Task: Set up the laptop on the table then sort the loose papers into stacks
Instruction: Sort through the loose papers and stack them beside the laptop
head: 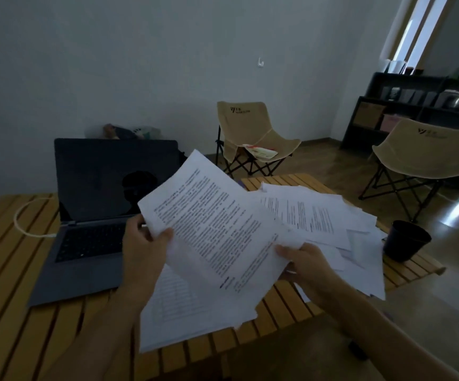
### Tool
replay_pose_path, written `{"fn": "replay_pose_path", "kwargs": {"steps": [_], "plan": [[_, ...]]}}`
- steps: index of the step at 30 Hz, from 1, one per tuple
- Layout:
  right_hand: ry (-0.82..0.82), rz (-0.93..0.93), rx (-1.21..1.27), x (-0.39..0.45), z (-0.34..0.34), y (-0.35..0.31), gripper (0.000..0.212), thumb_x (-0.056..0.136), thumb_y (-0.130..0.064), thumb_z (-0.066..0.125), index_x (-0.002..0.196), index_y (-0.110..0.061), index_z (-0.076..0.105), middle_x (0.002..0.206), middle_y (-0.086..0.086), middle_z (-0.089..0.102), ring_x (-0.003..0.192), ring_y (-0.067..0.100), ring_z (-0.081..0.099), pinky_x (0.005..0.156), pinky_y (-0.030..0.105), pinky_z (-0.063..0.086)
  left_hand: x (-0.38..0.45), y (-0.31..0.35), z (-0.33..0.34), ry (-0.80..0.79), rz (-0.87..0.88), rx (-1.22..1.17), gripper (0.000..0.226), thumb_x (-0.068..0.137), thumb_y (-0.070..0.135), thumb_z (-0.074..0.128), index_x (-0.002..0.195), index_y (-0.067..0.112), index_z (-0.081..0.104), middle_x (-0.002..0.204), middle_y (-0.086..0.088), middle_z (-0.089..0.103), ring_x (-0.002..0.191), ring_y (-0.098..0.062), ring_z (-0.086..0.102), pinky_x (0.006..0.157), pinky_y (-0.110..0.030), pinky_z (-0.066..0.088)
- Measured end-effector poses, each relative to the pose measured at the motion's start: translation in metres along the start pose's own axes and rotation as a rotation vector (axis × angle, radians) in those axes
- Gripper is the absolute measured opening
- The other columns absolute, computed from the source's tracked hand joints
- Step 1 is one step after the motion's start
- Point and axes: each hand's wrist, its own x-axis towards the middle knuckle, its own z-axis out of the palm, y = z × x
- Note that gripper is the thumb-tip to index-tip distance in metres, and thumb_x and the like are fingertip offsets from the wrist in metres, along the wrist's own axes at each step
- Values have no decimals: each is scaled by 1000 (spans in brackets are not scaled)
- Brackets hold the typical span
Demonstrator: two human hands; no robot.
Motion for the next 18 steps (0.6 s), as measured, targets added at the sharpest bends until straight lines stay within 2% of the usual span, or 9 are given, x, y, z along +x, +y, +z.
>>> {"fn": "replay_pose_path", "kwargs": {"steps": [2,4,6,8,9,11,15,17,18], "plan": [[-115,166,-193,-6,14,18,17,95,-13,63,109,-3,66,100,12,75,88,34,74,82,52,60,16,-8,-6,59,57,175,63,86,14,72,138,17,37,127,-5,53,111,-23,56,85,-36,49],[-202,304,-146,-9,27,33,23,96,-10,62,118,-2,62,108,14,73,82,33,74,80,46,62,26,-20,-7,-9,69,323,83,85,20,74,150,16,22,148,-10,35,131,-29,40,104,-42,40],[-232,377,4,-7,39,42,28,97,-4,59,125,-2,57,115,15,71,82,31,75,76,40,62,23,-45,-2,-58,184,742,89,90,25,67,155,14,9,161,-15,4,147,-34,9,120,-47,14],[-255,443,78,-2,47,45,32,97,-1,58,128,-5,54,117,18,70,90,34,75,76,39,62,8,-70,8,-131,425,1121,75,96,31,54,156,11,14,161,-18,-9,149,-32,-6,120,-44,-6],[-302,478,56,-3,50,44,32,97,-2,59,128,-8,54,114,18,71,93,34,74,78,39,62,1,-79,12,-243,480,1194,67,99,36,45,155,12,19,162,-15,-8,150,-30,-7,120,-43,-9],[-471,507,-104,-2,50,35,30,98,-7,58,127,-11,52,107,16,74,90,28,74,78,35,61,-7,-86,18,-420,405,1188,61,101,47,24,156,20,18,164,-5,-5,150,-22,-8,121,-41,-9],[-792,462,-451,22,18,11,26,99,-25,60,124,-23,58,111,11,73,88,24,70,82,33,57,-1,-94,17,-574,382,1301,92,76,74,-17,156,32,3,163,8,-10,149,-14,-13,120,-40,-12],[-722,354,-618,45,-1,1,9,97,-29,62,105,-27,66,101,4,75,84,21,70,72,26,56,-1,-95,15,-612,348,1362,104,63,79,-28,154,36,-7,161,10,-17,148,-14,-18,119,-41,-15],[-532,240,-710,63,-11,3,7,96,-29,64,99,-24,67,97,2,75,83,21,71,68,24,55,-1,-95,15,-601,332,1376,99,65,77,-26,154,37,-8,161,9,-18,148,-16,-19,119,-42,-15]]}}
